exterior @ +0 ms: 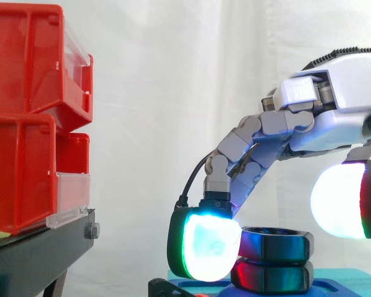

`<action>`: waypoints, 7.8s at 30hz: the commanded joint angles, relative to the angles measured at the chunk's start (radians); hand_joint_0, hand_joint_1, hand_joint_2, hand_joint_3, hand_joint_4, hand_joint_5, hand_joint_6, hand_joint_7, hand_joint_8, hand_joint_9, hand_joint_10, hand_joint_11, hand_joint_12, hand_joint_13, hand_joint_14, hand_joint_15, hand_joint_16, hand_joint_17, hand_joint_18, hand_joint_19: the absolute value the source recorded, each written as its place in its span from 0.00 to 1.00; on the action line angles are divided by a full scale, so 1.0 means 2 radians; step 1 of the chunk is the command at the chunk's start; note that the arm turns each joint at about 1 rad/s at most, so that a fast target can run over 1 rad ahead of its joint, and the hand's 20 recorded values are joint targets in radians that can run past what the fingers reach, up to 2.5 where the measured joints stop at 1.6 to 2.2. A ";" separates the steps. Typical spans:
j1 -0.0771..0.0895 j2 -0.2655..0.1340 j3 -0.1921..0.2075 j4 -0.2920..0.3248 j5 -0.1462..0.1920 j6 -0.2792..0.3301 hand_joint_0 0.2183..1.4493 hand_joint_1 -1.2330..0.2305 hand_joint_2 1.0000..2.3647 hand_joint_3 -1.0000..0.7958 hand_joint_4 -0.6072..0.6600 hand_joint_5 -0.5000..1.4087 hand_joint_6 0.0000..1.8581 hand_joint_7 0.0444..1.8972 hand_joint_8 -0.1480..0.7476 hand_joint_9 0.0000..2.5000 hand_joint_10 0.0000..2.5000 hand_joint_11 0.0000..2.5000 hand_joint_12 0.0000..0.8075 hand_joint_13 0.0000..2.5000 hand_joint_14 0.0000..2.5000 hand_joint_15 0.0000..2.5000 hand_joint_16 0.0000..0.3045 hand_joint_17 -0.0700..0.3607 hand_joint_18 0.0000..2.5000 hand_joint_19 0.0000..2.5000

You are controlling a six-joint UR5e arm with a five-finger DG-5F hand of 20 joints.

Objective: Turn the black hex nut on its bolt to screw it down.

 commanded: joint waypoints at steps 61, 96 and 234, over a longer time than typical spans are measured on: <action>-0.060 0.000 0.000 0.005 -0.085 -0.008 0.17 0.55 0.00 0.28 0.73 0.15 0.45 0.31 0.57 0.29 0.00 0.22 0.48 0.30 0.00 0.10 0.16 0.41 0.24 0.10; -0.024 -0.001 0.000 0.044 -0.059 0.025 0.17 0.55 0.00 0.28 0.73 0.18 0.28 0.53 0.56 0.28 0.00 0.21 0.48 0.29 0.00 0.11 0.16 0.41 0.24 0.11; -0.007 -0.001 -0.042 0.096 -0.038 0.022 0.19 0.55 0.00 0.28 0.70 0.16 0.46 0.31 0.56 0.29 0.00 0.22 0.45 0.30 0.00 0.10 0.15 0.40 0.25 0.11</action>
